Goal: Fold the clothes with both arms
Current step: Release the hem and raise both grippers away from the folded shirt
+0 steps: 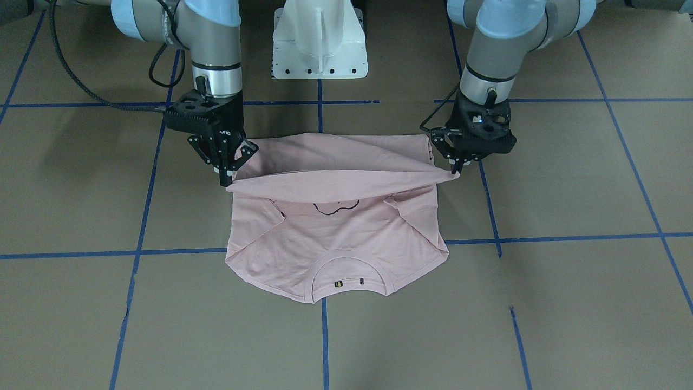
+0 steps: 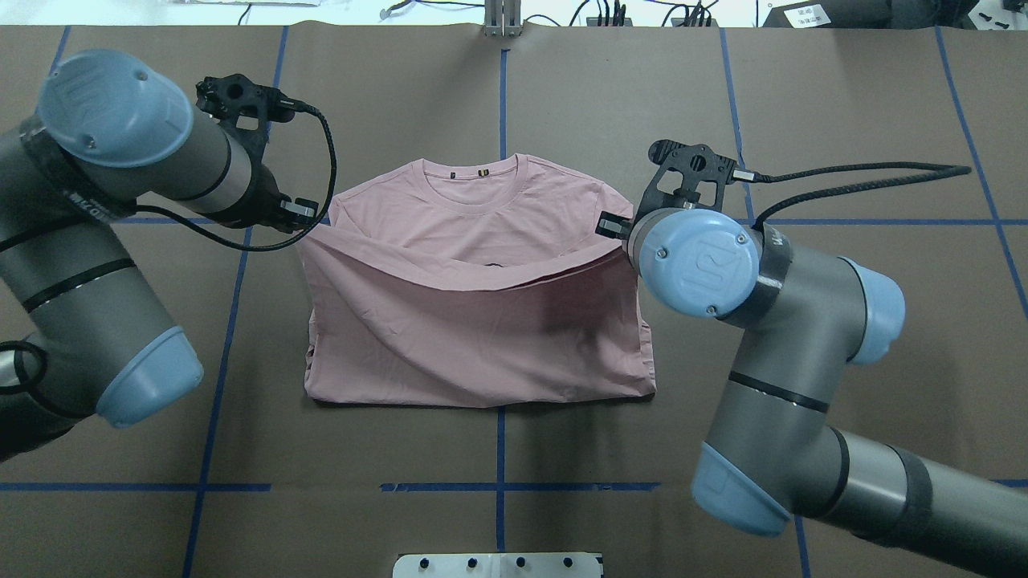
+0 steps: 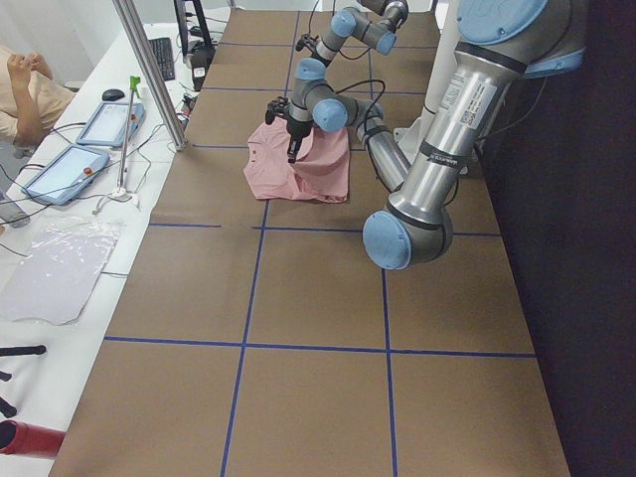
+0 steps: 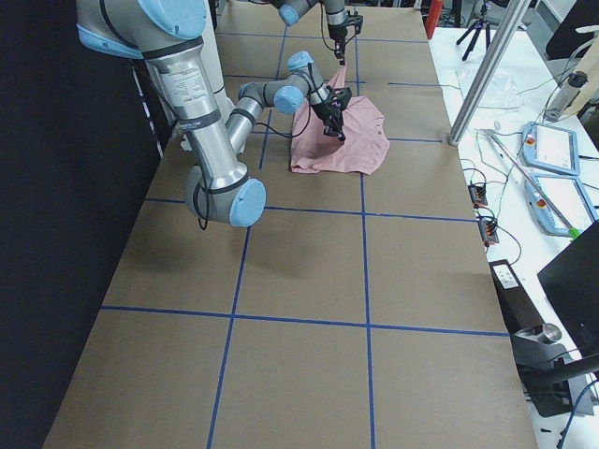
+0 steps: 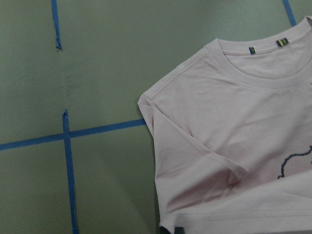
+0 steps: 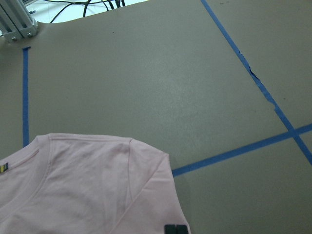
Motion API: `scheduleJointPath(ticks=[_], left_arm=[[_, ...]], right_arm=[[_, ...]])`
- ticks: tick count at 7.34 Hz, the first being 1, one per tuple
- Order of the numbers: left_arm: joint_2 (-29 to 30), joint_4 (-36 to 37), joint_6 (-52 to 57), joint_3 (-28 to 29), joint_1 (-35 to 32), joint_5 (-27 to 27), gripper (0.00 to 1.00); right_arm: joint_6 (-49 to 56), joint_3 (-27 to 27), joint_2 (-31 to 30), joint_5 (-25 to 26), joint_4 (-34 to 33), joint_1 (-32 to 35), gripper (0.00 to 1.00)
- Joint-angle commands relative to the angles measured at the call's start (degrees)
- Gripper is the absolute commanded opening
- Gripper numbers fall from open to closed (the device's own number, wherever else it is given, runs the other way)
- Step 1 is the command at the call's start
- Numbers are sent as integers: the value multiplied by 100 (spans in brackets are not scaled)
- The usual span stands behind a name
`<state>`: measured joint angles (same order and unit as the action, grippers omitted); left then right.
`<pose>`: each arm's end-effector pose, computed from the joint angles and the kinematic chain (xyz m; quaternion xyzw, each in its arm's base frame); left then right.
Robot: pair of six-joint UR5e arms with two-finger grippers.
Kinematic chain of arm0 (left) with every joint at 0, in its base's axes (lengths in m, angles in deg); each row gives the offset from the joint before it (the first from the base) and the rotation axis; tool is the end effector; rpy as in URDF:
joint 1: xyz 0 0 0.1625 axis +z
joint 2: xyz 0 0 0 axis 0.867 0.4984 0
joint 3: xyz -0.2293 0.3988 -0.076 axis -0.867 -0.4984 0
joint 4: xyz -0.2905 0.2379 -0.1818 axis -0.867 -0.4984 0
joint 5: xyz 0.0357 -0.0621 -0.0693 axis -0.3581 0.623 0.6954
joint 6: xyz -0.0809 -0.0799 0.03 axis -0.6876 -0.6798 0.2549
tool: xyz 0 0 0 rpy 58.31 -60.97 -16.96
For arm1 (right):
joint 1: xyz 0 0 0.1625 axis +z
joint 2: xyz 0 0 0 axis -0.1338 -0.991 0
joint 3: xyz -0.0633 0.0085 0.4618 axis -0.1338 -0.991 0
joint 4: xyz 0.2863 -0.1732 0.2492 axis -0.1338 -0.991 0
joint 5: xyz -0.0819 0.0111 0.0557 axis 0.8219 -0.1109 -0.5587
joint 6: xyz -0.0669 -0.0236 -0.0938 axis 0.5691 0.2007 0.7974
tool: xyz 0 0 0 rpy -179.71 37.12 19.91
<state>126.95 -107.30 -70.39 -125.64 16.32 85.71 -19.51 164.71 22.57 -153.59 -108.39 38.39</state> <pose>0.3959 -0.5180 0.3073 0.1494 0.3641 0.0258 0.9189 -0.4896 -0.4706 0.2899 0.1910 -0.3396 0.2535 0.8854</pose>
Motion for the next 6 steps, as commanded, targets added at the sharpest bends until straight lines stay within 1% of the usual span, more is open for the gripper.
scheduleJointPath(ticks=[1, 2, 3, 4, 5, 6], left_arm=[[309, -1315, 134, 1519, -156, -163, 0], [467, -2010, 134, 2362, -183, -172, 6], [495, -2530, 151, 2780, -192, -242, 67], [469, -2596, 186, 2801, -192, -321, 83], [460, -2588, 465, 2767, -218, -322, 100], [451, -2605, 781, 2749, -244, -313, 100]], right_arm=[[322, -1828, 636, -253, 989, 409, 0], [577, -2786, 804, -384, 1831, 575, 0], [910, -3335, 858, -733, 2327, 812, 30], [1174, -3375, 859, -789, 2340, 919, 67], [1247, -3375, 850, -859, 2332, 972, 100], [1595, -3323, 850, -1217, 2358, 1068, 100]])
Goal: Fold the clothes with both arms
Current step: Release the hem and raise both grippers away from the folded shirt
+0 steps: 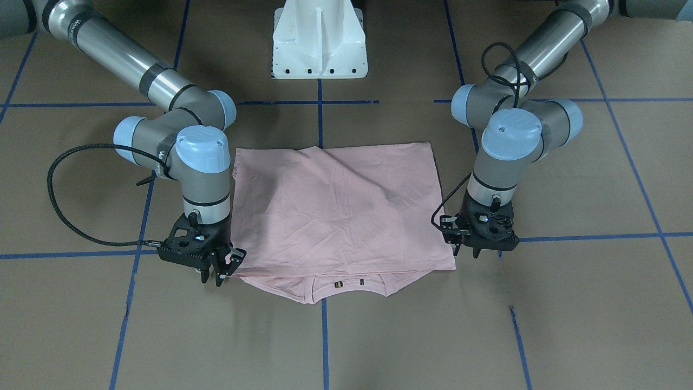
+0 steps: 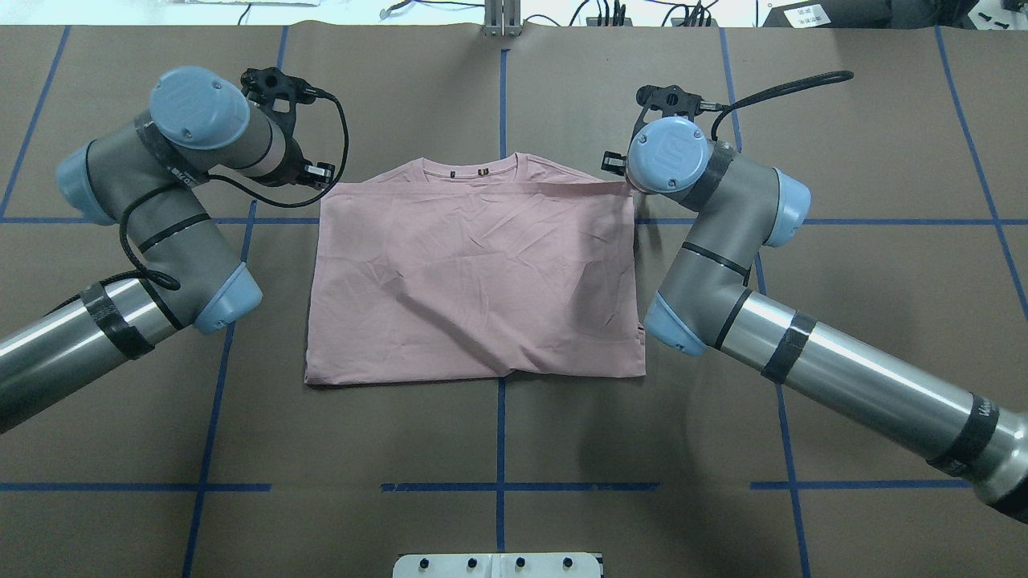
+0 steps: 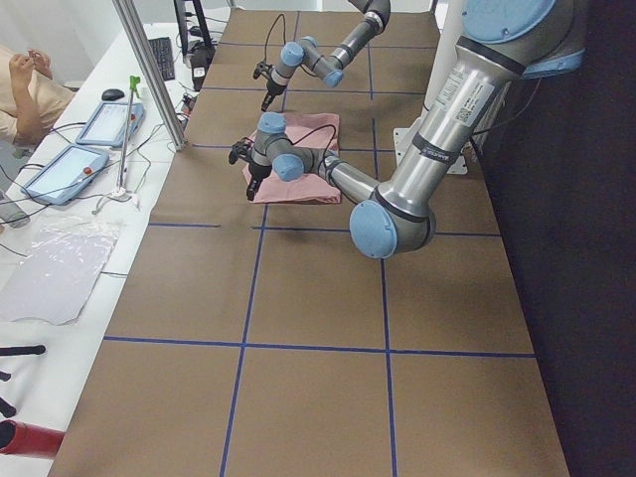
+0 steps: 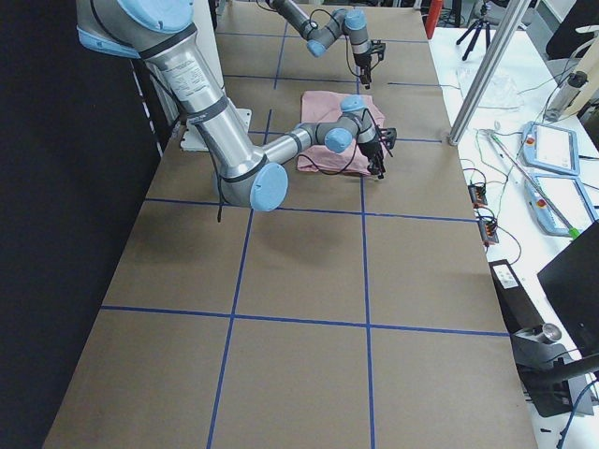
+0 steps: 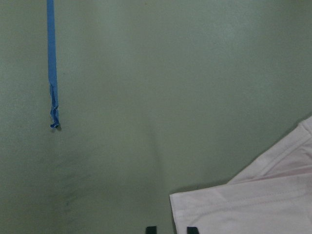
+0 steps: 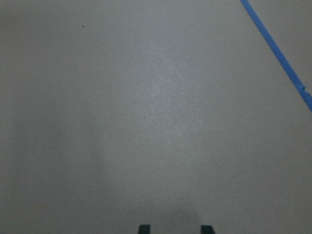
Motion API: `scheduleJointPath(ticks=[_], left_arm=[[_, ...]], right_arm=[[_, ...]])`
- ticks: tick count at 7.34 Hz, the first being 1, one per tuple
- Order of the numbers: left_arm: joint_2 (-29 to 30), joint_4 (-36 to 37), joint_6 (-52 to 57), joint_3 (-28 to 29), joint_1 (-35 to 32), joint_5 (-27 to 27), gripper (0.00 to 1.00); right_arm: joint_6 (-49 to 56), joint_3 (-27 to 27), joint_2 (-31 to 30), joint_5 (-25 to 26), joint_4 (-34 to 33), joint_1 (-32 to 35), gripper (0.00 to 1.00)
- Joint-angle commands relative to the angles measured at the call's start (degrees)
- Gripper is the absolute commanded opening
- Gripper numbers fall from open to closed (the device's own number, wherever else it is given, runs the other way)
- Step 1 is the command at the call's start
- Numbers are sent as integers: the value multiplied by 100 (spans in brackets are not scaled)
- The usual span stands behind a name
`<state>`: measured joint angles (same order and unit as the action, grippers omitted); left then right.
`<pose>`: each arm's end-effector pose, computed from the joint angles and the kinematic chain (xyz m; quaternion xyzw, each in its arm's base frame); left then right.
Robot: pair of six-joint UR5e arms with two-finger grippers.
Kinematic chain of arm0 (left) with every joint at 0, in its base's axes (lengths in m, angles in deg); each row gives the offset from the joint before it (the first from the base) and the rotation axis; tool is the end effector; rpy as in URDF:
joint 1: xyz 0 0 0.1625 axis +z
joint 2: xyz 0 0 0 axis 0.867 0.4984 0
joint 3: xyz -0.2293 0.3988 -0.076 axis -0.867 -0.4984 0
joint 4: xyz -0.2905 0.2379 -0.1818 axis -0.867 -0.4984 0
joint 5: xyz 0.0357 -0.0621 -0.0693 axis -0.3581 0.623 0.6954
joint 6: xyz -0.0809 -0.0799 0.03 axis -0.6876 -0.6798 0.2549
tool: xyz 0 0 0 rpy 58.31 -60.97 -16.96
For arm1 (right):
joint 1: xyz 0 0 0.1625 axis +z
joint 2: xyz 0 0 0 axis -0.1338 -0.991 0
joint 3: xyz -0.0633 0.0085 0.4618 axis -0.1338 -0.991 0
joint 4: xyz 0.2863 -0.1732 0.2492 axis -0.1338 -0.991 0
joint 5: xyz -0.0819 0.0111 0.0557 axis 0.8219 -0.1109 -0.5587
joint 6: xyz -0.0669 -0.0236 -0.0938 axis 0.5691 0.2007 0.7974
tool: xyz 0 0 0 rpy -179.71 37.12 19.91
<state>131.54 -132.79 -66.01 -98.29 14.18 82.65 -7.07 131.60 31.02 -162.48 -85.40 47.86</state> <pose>0.4560 -0.6235 0.4123 0.2043 0.3531 0.0365 0.9123 -0.5333 -0.6289 0.3966 0.1833 -0.3200 0.2033 0.9070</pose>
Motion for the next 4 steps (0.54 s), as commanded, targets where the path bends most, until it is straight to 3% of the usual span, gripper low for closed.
scheduleJointPath(ticks=[1, 4], left_arm=[[-104, -178, 485, -152, -66, 10, 100], [-1034, -171, 382, -1495, -31, 333, 100]], right_arm=[[459, 137, -22, -567, 24, 166, 100], [836, 1127, -599, -1025, -38, 316, 100]])
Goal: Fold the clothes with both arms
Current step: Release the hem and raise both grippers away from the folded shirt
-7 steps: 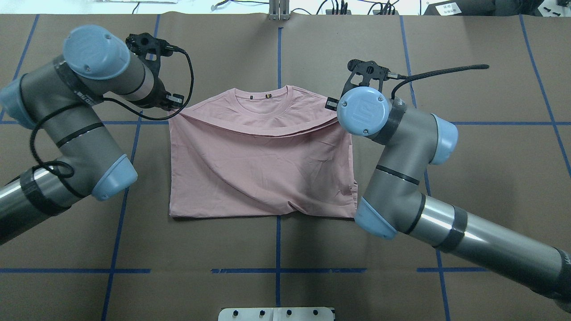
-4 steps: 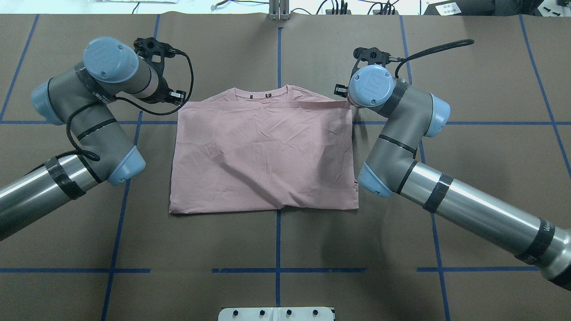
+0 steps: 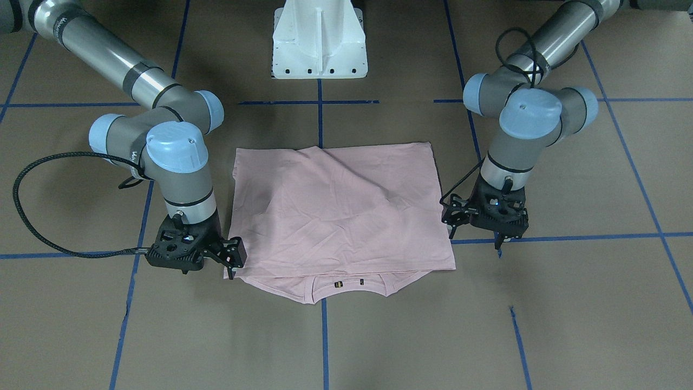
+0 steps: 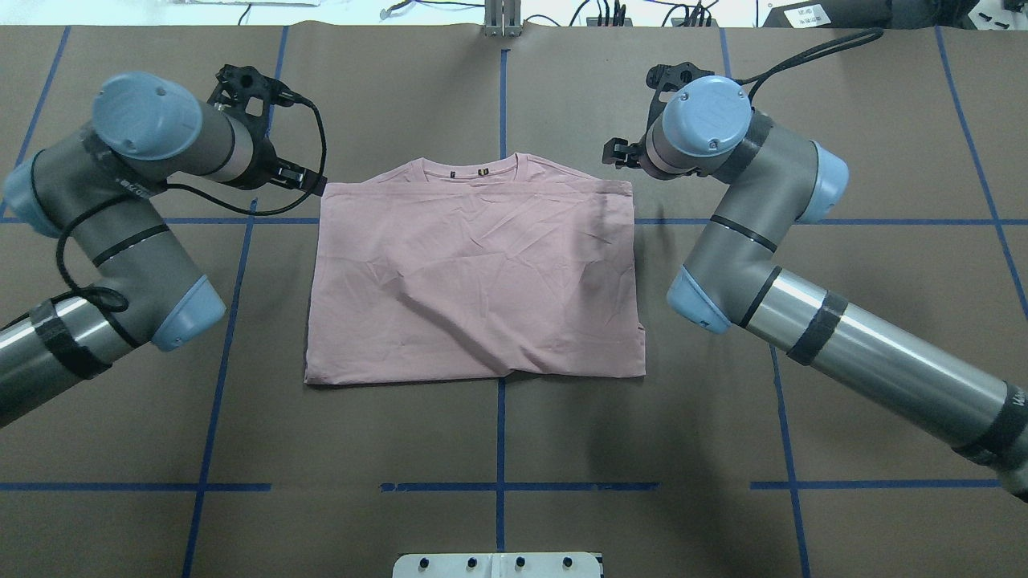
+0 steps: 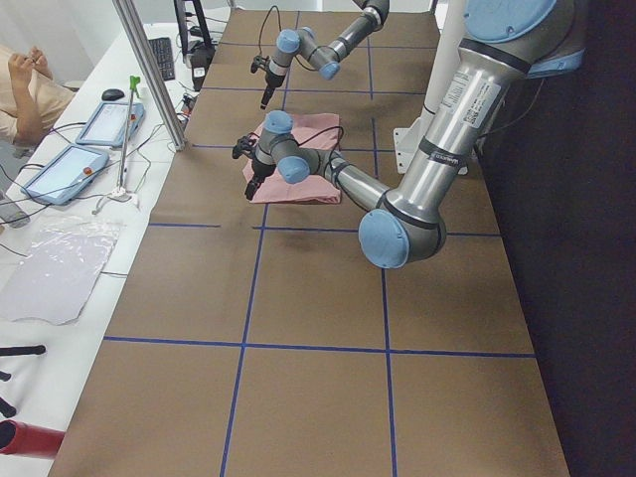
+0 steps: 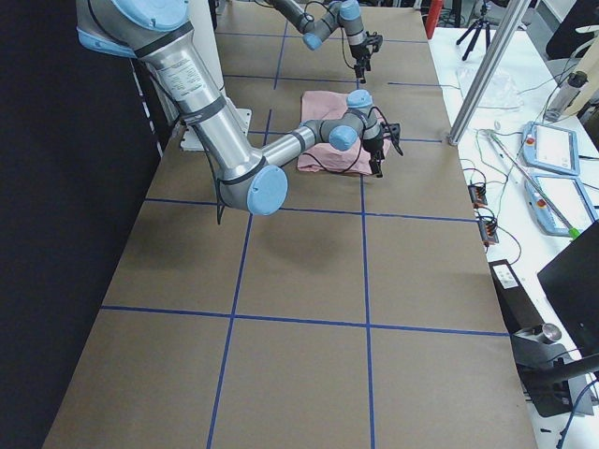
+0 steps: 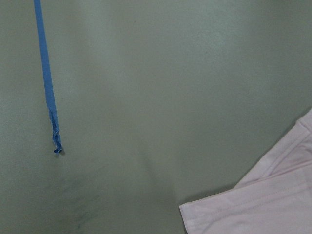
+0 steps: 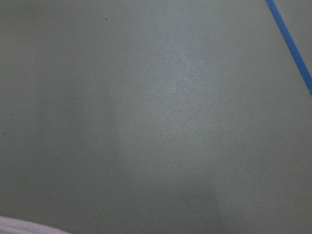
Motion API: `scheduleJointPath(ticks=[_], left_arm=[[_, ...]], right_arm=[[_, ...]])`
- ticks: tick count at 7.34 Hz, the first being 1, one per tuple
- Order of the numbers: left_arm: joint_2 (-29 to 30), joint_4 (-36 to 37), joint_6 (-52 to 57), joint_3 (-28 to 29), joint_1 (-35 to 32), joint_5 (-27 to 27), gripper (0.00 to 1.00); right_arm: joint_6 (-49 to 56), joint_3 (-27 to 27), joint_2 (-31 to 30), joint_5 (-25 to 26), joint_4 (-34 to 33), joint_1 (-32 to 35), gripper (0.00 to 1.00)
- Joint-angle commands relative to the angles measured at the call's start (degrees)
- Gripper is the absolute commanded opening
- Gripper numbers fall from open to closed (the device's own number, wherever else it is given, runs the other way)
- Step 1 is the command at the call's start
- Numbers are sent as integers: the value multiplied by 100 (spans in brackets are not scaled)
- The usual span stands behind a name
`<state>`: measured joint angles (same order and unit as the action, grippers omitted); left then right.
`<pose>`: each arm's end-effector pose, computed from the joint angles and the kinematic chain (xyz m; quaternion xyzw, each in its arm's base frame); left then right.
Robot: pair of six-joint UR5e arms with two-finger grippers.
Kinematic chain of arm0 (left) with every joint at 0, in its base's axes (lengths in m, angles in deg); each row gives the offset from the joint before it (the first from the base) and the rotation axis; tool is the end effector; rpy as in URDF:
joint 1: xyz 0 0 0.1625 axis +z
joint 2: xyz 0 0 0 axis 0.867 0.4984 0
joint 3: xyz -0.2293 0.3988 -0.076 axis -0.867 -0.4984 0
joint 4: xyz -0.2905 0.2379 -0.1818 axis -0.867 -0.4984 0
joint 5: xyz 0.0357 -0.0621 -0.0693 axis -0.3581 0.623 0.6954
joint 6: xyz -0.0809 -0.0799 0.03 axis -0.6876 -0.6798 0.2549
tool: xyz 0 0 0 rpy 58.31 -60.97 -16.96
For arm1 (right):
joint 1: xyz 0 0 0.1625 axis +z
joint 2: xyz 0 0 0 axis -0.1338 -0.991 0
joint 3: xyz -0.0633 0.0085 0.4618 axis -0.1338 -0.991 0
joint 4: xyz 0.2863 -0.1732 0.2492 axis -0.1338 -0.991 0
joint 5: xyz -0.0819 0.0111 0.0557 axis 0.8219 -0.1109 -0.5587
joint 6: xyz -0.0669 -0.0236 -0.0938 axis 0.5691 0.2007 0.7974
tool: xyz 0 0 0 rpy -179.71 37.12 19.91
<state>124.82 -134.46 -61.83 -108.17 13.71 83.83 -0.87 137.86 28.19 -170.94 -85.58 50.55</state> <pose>0.4131 -0.5841 0.4055 0.2414 0.3751 0.0746 0.8919 -0.4948 -0.6218 0.3796 0.1637 -0.3627 0.1449 0.9059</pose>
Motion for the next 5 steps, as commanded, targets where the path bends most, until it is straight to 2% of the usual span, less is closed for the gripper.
scheduleJointPath(ticks=[1, 2, 3, 4, 5], left_arm=[[-739, -12, -394, -936, 130, 209, 100], [-1186, 5, -876, -1602, 566, 192, 100], [-1461, -3, -1281, -1965, 884, 183, 100], [-1498, 5, -1920, -1986, 1339, -122, 88], [-1498, 6, -2449, -1934, 1805, -577, 71]], right_arm=[[218, 1027, -545, -180, -290, 47, 100], [209, 1459, -565, -171, -719, -14, 100], [192, 1707, -574, -145, -1002, -110, 100], [148, 1718, -591, -101, -1005, -198, 100], [139, 1718, -643, -92, -979, -243, 100]])
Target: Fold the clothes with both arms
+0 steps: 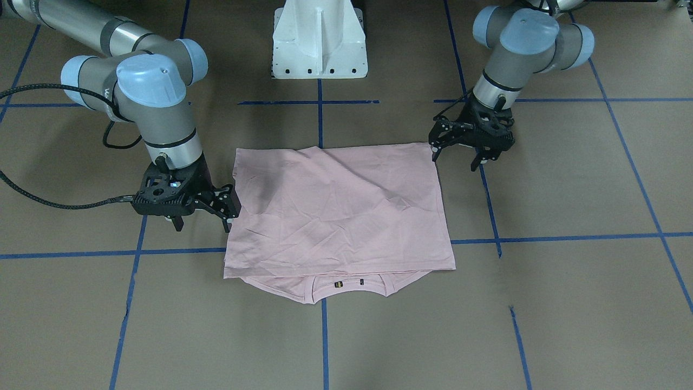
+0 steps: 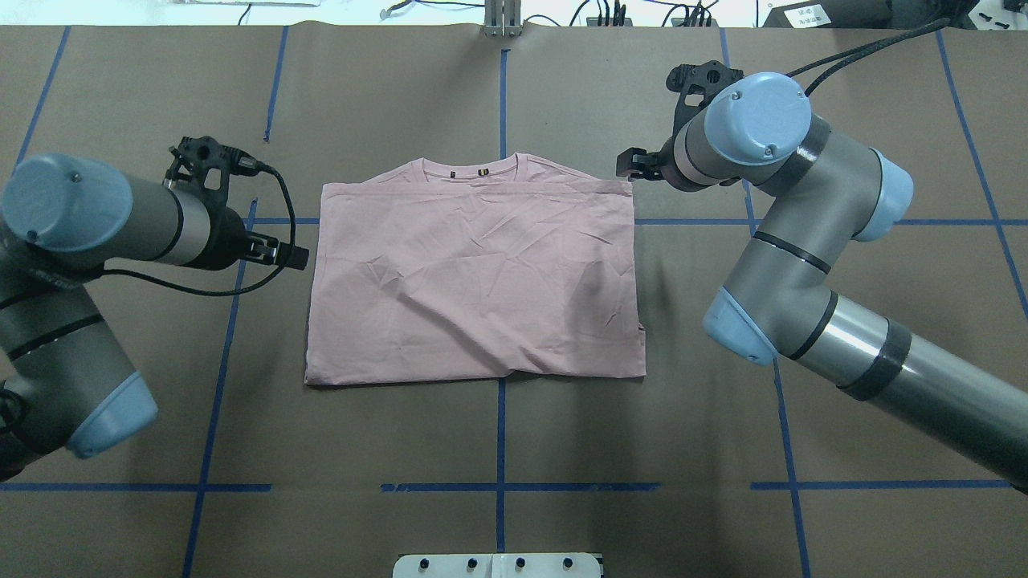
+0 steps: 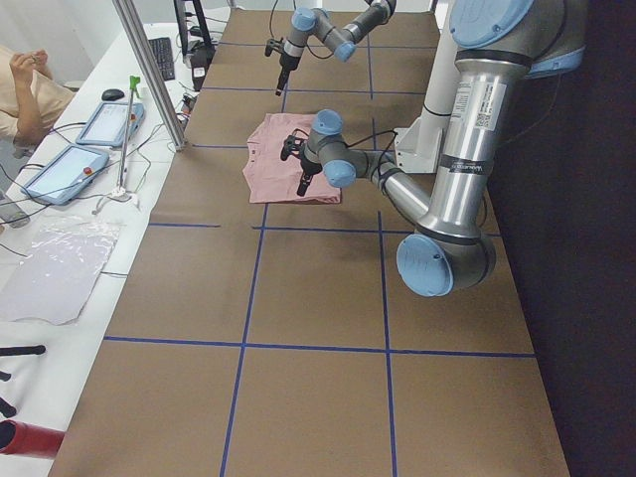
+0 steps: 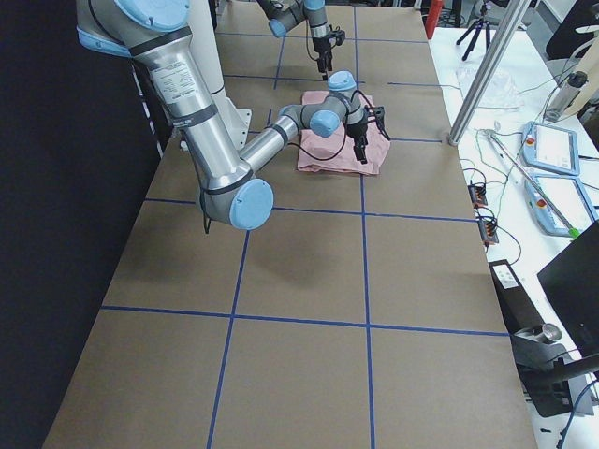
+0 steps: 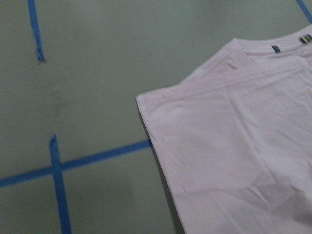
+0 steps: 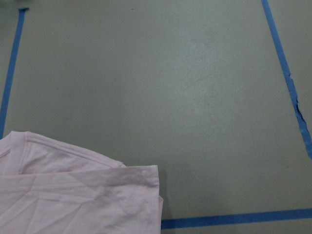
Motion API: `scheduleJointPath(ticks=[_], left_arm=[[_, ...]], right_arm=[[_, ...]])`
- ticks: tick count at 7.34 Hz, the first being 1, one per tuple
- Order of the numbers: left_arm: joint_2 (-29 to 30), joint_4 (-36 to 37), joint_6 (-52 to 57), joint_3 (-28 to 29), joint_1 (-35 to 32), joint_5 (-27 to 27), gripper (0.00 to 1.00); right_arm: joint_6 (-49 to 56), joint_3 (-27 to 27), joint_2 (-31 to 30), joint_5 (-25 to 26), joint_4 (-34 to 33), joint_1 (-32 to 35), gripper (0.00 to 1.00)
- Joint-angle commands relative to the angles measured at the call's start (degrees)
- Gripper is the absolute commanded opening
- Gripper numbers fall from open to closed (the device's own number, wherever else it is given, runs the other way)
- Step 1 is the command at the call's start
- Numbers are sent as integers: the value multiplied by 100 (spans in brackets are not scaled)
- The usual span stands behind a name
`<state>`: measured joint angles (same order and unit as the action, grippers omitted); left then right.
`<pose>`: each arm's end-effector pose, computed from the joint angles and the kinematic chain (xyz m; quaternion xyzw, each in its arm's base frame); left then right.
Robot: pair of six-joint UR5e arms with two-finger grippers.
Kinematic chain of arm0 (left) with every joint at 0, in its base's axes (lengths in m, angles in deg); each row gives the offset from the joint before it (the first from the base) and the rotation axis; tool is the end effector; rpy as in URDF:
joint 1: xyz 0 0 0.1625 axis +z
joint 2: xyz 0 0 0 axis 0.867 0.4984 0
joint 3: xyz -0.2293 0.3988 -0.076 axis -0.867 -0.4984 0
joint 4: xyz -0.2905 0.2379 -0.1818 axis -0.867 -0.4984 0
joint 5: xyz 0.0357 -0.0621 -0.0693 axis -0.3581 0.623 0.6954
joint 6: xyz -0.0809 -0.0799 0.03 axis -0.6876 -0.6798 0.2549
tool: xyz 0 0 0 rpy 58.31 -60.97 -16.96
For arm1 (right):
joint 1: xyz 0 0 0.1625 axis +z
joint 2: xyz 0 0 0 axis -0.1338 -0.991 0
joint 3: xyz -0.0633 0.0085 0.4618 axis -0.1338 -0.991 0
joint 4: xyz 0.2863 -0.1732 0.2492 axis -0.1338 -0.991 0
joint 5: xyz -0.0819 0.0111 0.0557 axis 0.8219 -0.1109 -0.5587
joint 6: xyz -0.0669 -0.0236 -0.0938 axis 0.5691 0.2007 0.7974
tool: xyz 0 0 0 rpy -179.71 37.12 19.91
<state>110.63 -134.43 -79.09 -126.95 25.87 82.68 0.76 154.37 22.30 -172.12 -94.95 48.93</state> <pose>0.4224 -0.4157 0.4021 0.1670 0.4480 0.0350 0.8776 -0.4557 -0.5548 0.3391 0.1612 -0.3758 0.1136 0.9055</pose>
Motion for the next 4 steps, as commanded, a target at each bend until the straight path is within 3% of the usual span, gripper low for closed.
scheduleJointPath(ticks=[1, 4], left_arm=[[-70, 11, -962, -4, 803, -537, 58], [-70, 20, -1026, 102, 928, -546, 57]], right_arm=[[-33, 76, -64, 35, -41, -90, 100], [-33, 76, -81, 35, -32, -90, 100]])
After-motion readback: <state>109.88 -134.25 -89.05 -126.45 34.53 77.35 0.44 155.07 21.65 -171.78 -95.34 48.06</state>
